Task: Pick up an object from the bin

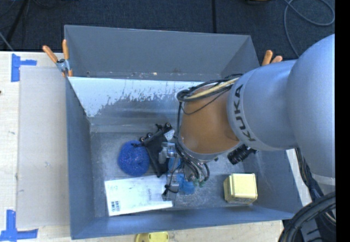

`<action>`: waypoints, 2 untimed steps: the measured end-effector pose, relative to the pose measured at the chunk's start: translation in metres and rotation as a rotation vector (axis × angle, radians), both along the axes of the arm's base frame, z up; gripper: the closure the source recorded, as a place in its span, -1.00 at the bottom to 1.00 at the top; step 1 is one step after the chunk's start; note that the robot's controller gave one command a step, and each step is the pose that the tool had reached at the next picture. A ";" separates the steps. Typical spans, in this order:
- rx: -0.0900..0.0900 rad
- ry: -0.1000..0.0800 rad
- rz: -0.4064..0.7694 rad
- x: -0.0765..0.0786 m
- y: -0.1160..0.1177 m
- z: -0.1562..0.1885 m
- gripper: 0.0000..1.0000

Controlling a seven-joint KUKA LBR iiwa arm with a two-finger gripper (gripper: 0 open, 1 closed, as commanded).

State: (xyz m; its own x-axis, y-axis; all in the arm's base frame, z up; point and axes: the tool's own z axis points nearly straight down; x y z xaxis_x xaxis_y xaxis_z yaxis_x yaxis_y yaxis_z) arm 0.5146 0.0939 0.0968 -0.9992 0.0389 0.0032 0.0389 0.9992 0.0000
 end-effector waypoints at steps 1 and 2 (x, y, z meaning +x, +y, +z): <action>0.000 0.000 0.000 0.000 0.000 0.000 -1.00; -0.001 0.003 0.055 0.007 0.005 0.027 -1.00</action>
Offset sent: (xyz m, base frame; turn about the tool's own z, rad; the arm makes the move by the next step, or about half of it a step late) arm 0.0176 0.0122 0.0611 -0.1160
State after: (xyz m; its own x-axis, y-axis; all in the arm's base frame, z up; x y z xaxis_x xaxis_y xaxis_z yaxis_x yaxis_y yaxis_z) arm 0.5217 0.0988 0.1234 -0.9999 -0.0157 0.0062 -0.0157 0.9999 -0.0009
